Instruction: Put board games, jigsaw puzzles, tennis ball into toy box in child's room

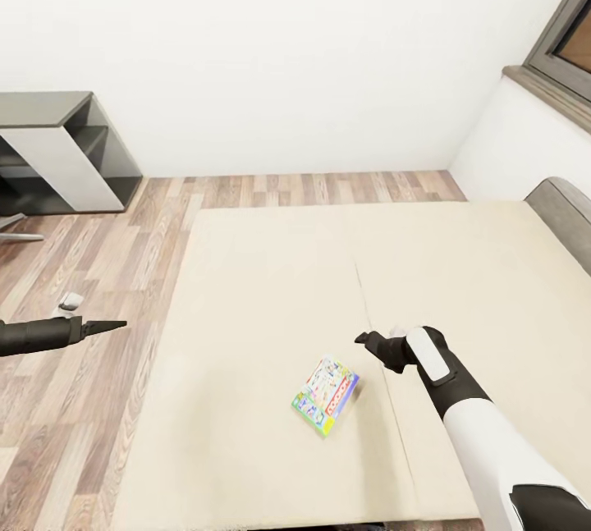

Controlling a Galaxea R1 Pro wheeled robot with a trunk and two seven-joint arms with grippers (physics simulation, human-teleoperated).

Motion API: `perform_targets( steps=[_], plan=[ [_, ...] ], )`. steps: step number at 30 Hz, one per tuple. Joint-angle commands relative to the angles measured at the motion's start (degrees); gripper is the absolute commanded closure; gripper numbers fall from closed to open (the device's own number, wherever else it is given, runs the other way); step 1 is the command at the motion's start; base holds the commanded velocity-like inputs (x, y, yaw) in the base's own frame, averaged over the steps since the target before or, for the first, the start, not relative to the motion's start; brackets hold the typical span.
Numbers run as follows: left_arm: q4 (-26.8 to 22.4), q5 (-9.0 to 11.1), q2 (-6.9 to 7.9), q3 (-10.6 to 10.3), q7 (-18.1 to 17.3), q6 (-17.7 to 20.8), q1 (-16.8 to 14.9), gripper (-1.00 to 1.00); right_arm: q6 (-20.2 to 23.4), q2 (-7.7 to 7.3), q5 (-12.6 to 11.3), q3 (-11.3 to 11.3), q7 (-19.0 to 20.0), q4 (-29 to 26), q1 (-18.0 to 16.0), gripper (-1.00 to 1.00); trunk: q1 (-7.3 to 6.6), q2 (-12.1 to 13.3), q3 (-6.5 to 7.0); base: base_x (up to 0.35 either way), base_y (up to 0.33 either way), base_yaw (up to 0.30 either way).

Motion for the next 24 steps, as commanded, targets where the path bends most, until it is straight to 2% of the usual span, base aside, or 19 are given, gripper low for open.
perform_targets(
  steps=[1,16,24],
  plan=[
    [-0.03,-0.61,-0.04,0.27,-0.48,0.60,-0.06,-1.00,0.14,-0.01,-0.61,-0.04,-0.52,-0.07,-0.03,-1.00,0.03,-0.10,-0.18,0.000,0.000,0.000],
    [-0.03,-0.55,0.04,0.38,-0.52,0.53,-0.06,-1.00,0.27,-0.03,-0.60,-0.02,-0.52,-0.23,-0.03,-1.00,0.03,-0.10,-1.61,0.000,0.000,0.000],
    [-0.03,-0.31,1.14,0.53,-1.28,0.52,-0.06,-1.00,0.30,0.00,-0.60,0.00,-0.54,-0.32,-0.03,-1.00,0.03,-0.10,-2.36,0.000,0.000,0.000]
  ],
)
